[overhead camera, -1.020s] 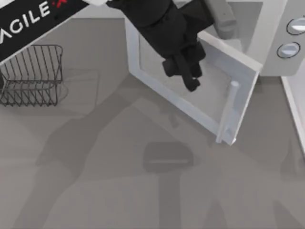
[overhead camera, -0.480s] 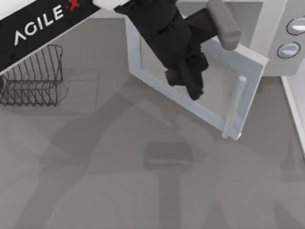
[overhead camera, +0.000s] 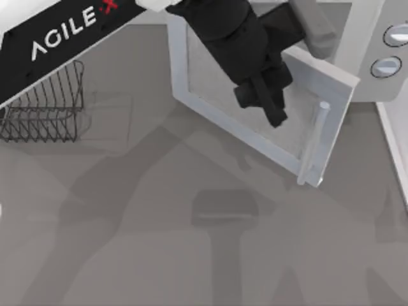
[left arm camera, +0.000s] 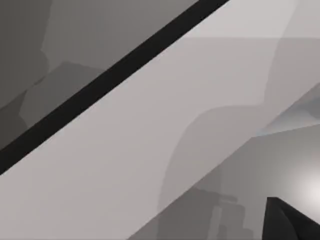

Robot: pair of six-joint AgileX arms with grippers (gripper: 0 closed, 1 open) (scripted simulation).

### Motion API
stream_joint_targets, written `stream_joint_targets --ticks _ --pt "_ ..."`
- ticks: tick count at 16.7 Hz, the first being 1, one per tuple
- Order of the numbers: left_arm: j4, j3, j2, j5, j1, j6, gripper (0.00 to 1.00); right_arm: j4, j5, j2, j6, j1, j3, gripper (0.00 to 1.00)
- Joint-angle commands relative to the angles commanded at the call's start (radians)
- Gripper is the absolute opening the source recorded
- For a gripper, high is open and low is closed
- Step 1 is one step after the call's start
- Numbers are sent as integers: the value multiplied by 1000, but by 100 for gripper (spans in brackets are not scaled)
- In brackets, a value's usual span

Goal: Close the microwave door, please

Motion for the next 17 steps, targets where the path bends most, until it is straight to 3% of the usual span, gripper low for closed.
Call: stream_joint_targets --ticks 17 --pt "-78 56 80 4 -39 -30 0 0 0 0 0 0 0 100"
